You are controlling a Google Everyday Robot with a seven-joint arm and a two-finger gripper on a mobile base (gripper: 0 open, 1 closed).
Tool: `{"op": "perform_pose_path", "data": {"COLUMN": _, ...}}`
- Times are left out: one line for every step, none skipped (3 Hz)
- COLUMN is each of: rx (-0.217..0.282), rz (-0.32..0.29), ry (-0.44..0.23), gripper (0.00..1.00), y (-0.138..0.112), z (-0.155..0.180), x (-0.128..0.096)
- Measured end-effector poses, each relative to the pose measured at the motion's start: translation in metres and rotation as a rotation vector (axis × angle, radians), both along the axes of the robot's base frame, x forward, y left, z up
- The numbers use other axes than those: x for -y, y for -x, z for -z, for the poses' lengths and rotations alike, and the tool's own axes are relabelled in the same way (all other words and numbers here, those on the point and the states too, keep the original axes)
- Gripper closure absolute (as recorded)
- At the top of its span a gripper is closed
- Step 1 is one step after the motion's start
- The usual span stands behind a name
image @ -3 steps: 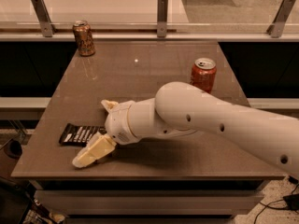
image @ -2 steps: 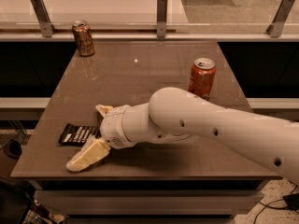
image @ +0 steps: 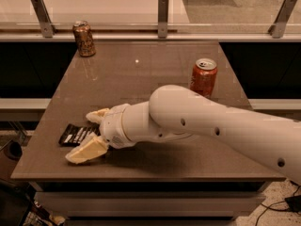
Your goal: Move rxbar chocolate near orange can
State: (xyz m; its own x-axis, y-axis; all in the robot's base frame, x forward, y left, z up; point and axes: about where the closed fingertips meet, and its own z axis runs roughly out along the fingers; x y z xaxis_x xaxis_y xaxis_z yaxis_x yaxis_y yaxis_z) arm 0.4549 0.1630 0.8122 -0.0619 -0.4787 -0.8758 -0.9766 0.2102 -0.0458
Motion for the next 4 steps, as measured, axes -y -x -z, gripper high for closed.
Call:
{"op": "perform_pose_path", "data": {"rx": 0.0, "rz": 0.0, "ry": 0.0, "gripper": 0.88, "y": 0.0, "z": -0.002, "x": 0.0}}
{"op": "perform_pose_path", "data": {"rx": 0.0, "rz": 0.0, "ry": 0.0, "gripper": 1.0, "y": 0.0, "z": -0.005, "x": 0.0}}
{"op": "perform_pose_path", "data": {"rx": 0.001, "rz": 0.0, "ry": 0.0, "gripper": 1.0, "y": 0.0, "z": -0.005, "x": 0.0}}
{"op": "perform_pose_path", "data": {"rx": 0.016, "rz": 0.018, "ry": 0.004, "gripper": 1.0, "y": -0.012, "z": -0.015, "x": 0.005}}
